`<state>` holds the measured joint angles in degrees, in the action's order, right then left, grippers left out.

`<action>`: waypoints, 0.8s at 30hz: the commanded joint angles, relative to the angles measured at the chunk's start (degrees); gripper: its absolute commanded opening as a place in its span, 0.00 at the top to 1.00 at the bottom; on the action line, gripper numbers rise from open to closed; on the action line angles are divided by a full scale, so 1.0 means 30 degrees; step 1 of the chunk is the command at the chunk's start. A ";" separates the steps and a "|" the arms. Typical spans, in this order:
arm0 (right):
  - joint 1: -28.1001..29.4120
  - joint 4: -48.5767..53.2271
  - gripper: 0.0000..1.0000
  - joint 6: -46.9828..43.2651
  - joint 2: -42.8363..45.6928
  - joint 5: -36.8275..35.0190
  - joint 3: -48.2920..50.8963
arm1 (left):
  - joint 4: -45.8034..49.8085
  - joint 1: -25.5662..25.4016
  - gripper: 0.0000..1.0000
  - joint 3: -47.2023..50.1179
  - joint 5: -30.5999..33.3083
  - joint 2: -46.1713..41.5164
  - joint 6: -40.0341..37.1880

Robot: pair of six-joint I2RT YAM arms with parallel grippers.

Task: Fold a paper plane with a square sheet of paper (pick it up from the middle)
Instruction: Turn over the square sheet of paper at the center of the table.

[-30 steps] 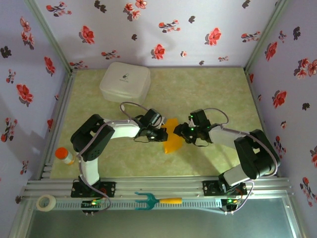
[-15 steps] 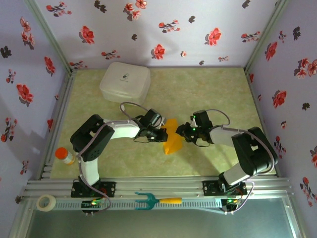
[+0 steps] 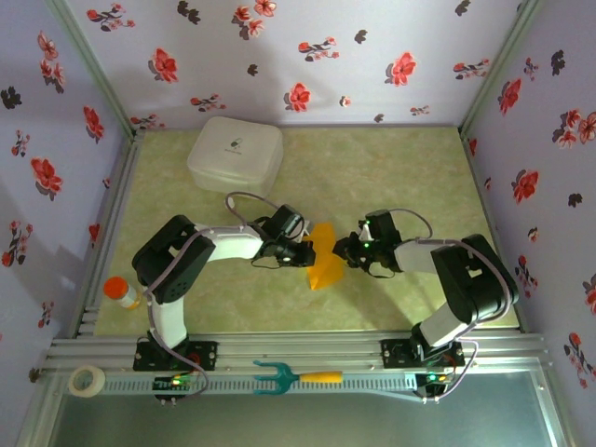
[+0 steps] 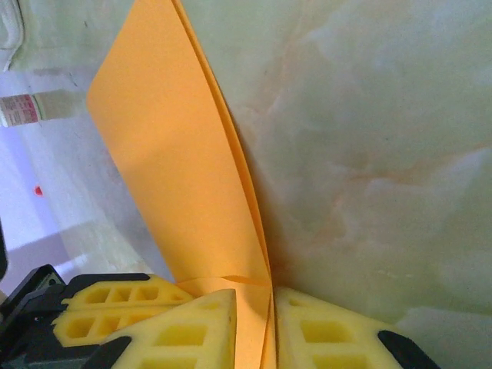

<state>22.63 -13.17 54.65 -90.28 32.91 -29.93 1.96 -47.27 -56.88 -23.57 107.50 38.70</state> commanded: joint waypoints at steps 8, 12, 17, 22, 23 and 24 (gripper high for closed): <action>-0.0128 -0.1087 0.90 0.0384 -0.0422 0.0315 0.0483 | 0.0926 -0.0158 0.93 0.0330 0.0068 -0.0305 0.0197; -0.0132 -0.1148 0.91 0.0414 -0.0241 0.0307 0.0541 | 0.1080 -0.0147 0.91 0.0198 0.0120 -0.0345 0.0107; -0.0190 -0.1098 0.92 0.0182 -0.0085 0.0428 0.0451 | 0.0939 -0.0153 0.86 0.0122 0.0177 -0.0528 0.0203; -0.0249 -0.0842 0.94 -0.0020 0.0296 0.0516 0.0339 | 0.0813 -0.0162 0.79 0.0225 0.0401 -0.1169 0.0284; -0.0260 -0.0743 0.94 -0.0095 0.0426 0.0525 0.0289 | 0.0784 -0.0173 0.78 0.0248 0.0522 -0.1361 0.0258; -0.0258 -0.0641 0.94 -0.0161 0.0564 0.0488 0.0255 | 0.0740 -0.0172 0.76 0.0269 0.0638 -0.1506 0.0256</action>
<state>22.37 -15.59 55.09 -90.54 33.69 -29.12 2.63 -47.42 -56.75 -23.00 105.97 39.13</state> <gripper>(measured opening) 0.064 0.235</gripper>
